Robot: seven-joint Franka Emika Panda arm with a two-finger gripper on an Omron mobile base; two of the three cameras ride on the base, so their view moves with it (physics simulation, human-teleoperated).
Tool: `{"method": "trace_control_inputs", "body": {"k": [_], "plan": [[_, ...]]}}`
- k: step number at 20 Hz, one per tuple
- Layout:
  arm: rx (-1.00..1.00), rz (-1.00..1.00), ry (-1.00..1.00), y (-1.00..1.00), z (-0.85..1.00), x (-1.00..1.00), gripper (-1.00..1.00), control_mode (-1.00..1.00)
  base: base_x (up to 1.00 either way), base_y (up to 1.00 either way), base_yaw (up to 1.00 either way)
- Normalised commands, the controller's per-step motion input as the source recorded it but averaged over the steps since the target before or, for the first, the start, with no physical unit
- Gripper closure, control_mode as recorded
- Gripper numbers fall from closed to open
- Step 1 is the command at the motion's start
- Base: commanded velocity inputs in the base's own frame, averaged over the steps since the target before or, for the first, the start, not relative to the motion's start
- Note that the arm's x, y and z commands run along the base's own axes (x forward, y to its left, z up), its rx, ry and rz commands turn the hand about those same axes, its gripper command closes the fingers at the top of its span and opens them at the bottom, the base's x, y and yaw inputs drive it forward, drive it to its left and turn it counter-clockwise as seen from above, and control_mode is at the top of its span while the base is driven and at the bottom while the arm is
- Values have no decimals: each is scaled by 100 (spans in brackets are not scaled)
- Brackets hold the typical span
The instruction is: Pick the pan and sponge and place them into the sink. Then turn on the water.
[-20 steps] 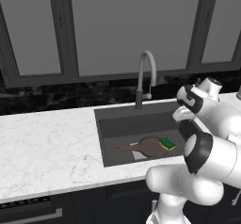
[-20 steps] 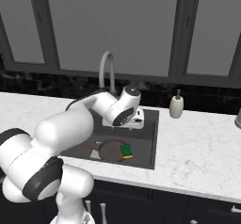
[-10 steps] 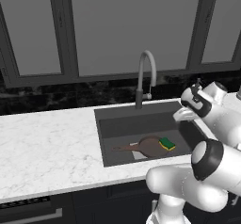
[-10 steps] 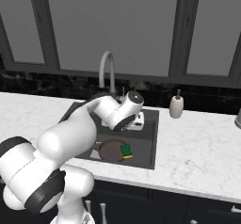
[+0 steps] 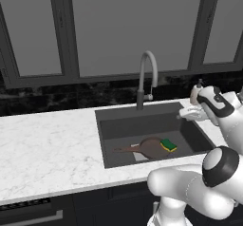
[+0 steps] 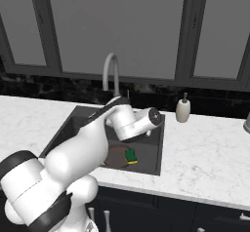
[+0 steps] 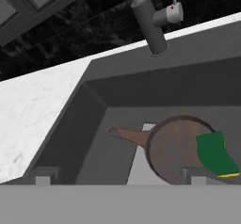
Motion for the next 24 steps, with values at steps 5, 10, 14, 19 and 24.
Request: {"method": "trace_control_inputs", "body": {"k": [5,10,14,19,24], "plan": [[15,-6,0,29,34,8,-100,-100,0,0,0],[0,-8,4,24,0,13,-100,-100,0,0,0],[0,0,0,3,0,3,-100,-100,0,0,0],[6,0,-5,15,0,19,-100,-100,0,0,0],[12,-1,0,1,0,35,-100,-100,0,0,0]]}}
